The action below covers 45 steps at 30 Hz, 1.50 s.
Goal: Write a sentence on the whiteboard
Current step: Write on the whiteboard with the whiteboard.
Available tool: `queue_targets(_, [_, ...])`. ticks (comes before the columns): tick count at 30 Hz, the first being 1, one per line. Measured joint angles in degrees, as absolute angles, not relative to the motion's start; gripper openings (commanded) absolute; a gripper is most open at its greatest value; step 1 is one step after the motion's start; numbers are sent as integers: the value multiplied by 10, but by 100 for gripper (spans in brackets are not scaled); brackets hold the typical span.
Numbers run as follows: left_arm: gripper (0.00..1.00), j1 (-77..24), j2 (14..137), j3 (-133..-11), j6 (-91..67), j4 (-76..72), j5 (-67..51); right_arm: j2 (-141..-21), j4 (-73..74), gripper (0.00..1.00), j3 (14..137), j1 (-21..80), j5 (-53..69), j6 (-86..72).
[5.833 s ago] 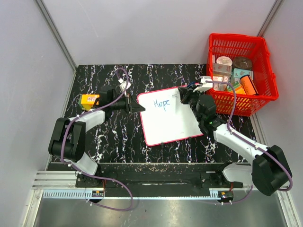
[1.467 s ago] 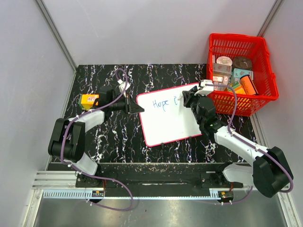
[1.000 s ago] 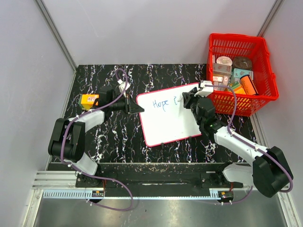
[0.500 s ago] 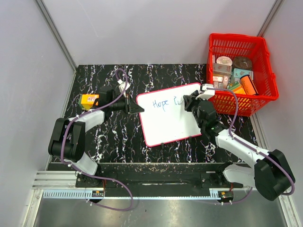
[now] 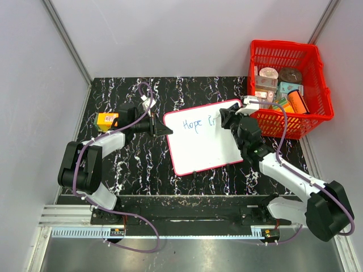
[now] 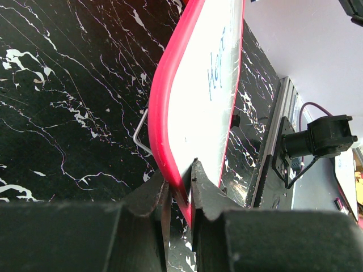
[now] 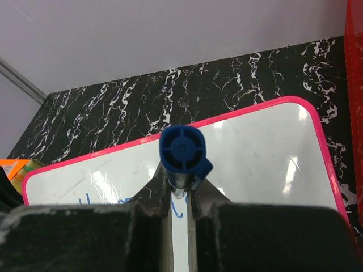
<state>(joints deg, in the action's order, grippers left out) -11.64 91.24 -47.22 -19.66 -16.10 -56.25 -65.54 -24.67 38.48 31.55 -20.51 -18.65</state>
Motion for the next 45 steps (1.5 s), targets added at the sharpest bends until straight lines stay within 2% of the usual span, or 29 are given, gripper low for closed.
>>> queue_targets(15, [0, -118, 913, -472, -197, -161, -562, -707, -259, 0, 403, 316, -210, -178])
queue_targets(45, [0, -119, 914, -472, -197, -162, -562, -679, -252, 0, 402, 313, -244, -162])
